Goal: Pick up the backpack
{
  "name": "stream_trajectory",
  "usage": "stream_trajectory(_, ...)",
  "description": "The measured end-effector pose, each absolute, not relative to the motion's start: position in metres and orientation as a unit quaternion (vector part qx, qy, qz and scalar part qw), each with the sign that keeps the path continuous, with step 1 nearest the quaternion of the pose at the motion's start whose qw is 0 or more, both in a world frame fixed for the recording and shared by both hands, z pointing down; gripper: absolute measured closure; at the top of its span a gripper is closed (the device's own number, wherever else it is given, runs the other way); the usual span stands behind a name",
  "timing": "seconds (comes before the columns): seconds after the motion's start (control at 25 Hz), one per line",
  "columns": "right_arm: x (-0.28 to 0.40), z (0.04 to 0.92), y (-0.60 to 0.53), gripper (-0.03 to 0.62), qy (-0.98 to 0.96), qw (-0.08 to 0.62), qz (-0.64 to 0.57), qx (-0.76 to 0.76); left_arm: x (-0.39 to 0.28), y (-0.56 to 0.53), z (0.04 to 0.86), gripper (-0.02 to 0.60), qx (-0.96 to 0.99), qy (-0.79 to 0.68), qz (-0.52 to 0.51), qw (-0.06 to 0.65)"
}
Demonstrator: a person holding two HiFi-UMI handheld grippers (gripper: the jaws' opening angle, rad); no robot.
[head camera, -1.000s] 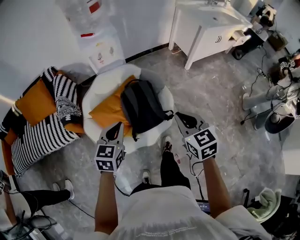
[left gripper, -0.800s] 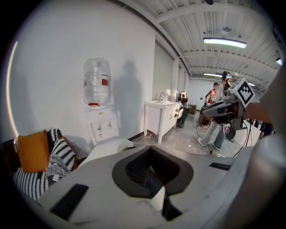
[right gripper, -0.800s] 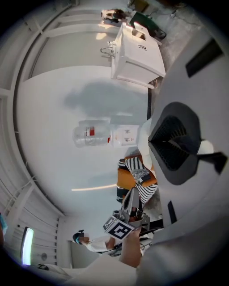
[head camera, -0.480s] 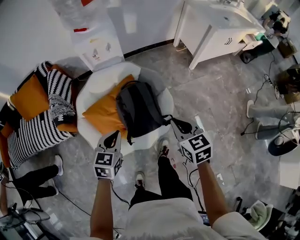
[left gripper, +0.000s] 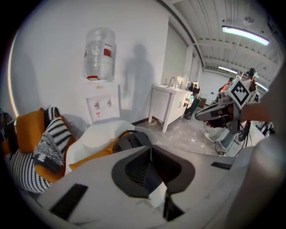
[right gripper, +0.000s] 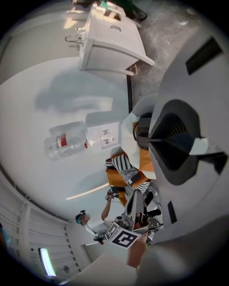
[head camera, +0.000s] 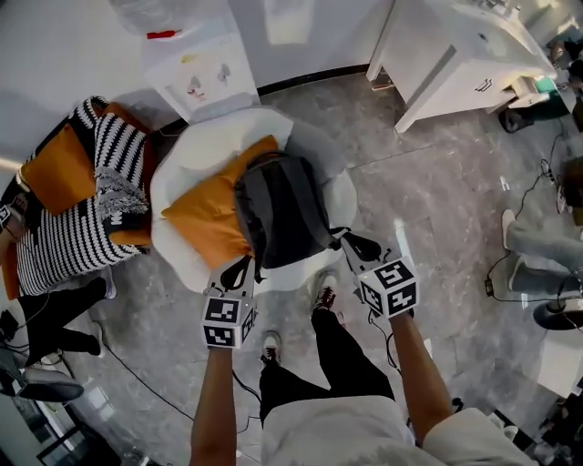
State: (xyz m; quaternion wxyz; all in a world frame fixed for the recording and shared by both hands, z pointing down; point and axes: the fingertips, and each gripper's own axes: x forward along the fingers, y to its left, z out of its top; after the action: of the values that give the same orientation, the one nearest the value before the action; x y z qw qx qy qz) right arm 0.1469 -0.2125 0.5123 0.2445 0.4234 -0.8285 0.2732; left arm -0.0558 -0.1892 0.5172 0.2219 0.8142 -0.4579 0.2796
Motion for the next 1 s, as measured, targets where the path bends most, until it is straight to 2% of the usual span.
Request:
stream_trajectory(0.4,0.159,0.574,-0.228,0.568,-0.818,0.242,0.329,0.404,-0.045,-0.204,0.569,0.472,0.788,-0.473,0.294,0.264)
stream_trajectory(0.64,0.155,0.61,-0.235,0.563,-0.81,0.252,0.336,0.409,-0.049,-0.211,0.608,0.472,0.786,-0.457,0.304,0.283)
stream_trajectory(0.84,0.148,0.633,-0.237,0.52,-0.804,0.22,0.372,0.408,-0.053,-0.203,0.635,0.454,0.775,-0.455,0.312,0.307)
stream_trajectory(1.0,0.144,0.657,-0.234,0.476,-0.797,0.243,0.38,0.401,-0.055,-0.197,0.653,0.454,0.769,-0.454,0.317,0.319)
